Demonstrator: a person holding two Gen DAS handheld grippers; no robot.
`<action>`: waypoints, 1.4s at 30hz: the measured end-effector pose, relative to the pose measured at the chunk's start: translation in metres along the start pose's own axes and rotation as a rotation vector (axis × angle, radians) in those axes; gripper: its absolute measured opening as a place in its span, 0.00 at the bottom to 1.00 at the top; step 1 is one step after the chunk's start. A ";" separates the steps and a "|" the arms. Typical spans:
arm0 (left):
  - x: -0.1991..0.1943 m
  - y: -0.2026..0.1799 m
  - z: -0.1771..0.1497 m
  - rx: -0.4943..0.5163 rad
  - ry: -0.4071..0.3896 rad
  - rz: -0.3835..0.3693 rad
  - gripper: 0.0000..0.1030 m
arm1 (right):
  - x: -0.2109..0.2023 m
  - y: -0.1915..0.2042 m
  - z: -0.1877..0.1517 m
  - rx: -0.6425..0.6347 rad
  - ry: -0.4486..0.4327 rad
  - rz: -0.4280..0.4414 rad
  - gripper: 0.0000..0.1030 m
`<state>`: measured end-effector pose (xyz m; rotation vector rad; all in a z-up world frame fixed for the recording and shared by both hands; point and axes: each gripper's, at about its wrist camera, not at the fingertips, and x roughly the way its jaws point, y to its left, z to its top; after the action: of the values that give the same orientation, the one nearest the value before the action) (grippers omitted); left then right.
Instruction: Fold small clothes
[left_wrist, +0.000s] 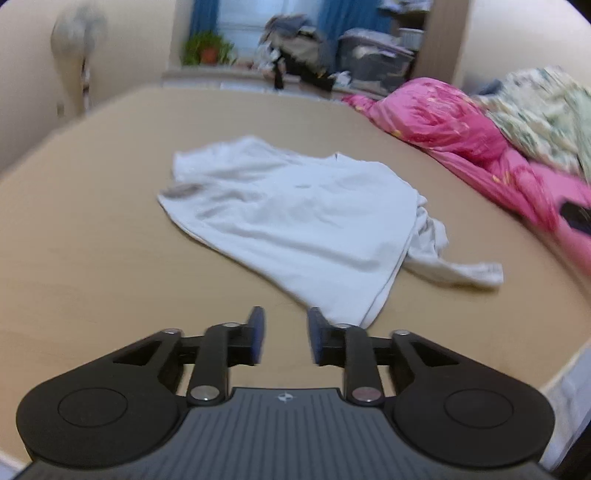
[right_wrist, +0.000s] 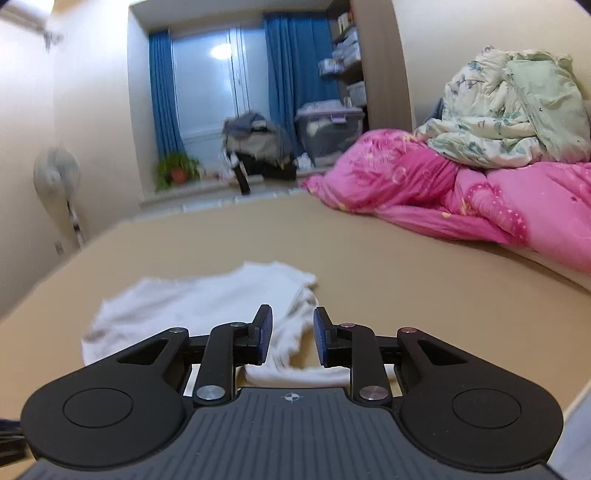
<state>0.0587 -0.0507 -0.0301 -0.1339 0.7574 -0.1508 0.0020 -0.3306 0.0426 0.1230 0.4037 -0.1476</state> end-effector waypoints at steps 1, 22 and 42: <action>0.016 -0.002 0.005 -0.042 0.029 -0.011 0.37 | 0.001 0.000 -0.001 -0.015 -0.003 0.008 0.29; -0.041 0.082 0.039 0.233 -0.025 0.021 0.01 | 0.009 -0.032 0.007 0.119 -0.015 0.059 0.38; -0.035 0.243 0.014 -0.065 0.090 -0.129 0.37 | 0.106 0.008 -0.008 -0.024 0.217 0.100 0.48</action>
<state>0.0644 0.1951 -0.0393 -0.2390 0.8441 -0.2561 0.0967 -0.3336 -0.0064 0.1354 0.6140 -0.0301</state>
